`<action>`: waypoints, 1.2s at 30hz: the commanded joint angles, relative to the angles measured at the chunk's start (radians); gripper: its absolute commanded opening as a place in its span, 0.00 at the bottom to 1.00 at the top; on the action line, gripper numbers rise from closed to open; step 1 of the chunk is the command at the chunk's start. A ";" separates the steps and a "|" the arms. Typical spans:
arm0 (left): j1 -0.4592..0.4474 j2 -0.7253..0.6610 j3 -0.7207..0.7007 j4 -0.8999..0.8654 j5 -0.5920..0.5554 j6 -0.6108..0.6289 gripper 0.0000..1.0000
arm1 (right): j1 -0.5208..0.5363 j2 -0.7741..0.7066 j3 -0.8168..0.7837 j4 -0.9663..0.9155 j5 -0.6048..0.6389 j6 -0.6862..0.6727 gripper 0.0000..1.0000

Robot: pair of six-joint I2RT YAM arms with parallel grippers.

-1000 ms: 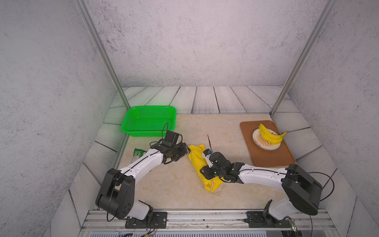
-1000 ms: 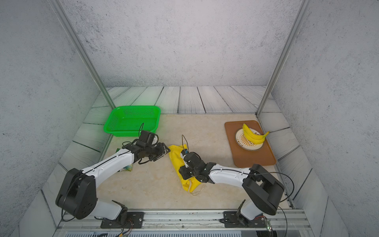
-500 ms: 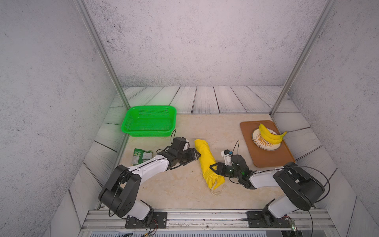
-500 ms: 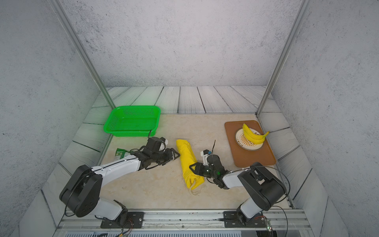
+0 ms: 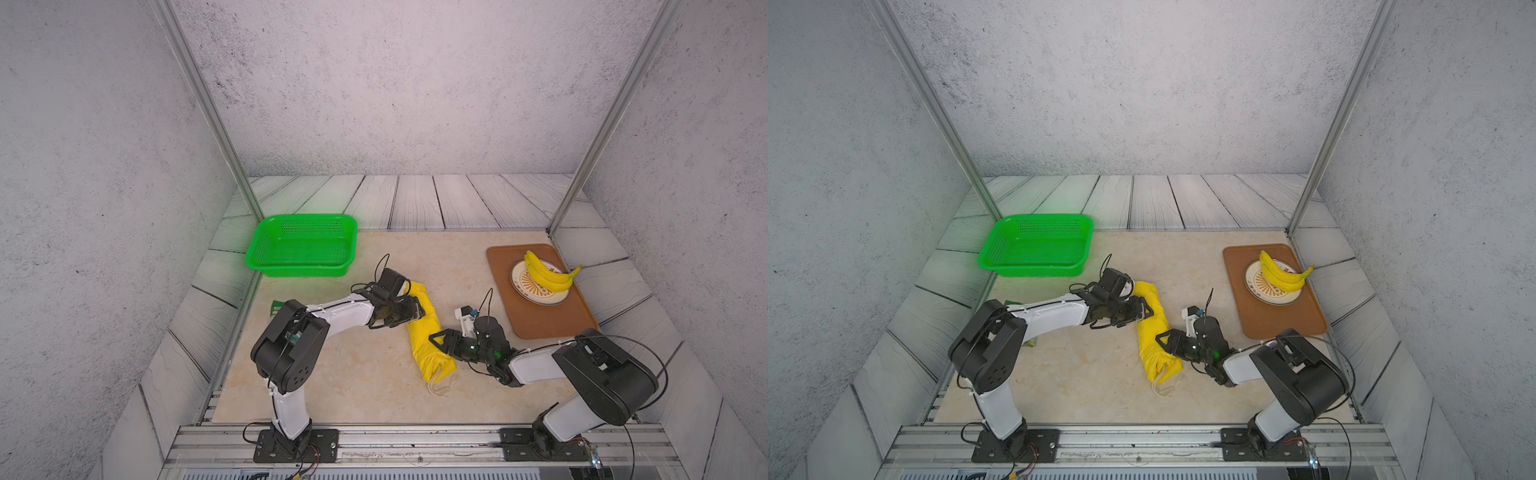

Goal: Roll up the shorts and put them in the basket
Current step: Pick up the shorts from the center of the board.

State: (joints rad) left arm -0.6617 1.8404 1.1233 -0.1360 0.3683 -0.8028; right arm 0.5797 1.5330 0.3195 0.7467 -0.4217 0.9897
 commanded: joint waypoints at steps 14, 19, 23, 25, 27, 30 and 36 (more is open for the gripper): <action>-0.038 0.093 0.023 -0.165 -0.073 0.087 0.63 | -0.056 -0.405 0.176 -0.710 0.134 -0.269 1.00; -0.042 0.099 0.029 -0.170 -0.074 0.089 0.63 | -0.094 -0.213 0.238 -0.681 0.006 -0.283 0.99; -0.047 0.100 0.028 -0.171 -0.074 0.089 0.63 | -0.102 -0.069 0.230 -0.518 -0.096 -0.227 0.99; -0.047 0.101 0.025 -0.168 -0.074 0.088 0.63 | -0.101 -0.005 0.216 -0.416 -0.150 -0.182 0.99; -0.048 0.100 0.018 -0.163 -0.074 0.088 0.63 | -0.101 0.052 0.208 -0.308 -0.196 -0.131 0.98; -0.047 0.103 0.015 -0.157 -0.074 0.085 0.62 | -0.102 0.149 0.198 -0.121 -0.273 -0.036 0.91; -0.049 0.099 0.013 -0.154 -0.077 0.081 0.62 | -0.101 0.319 0.199 0.129 -0.339 0.086 0.53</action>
State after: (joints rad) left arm -0.6964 1.8858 1.1698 -0.1837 0.3183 -0.7364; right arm 0.4725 1.7832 0.5350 0.7139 -0.6998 0.9817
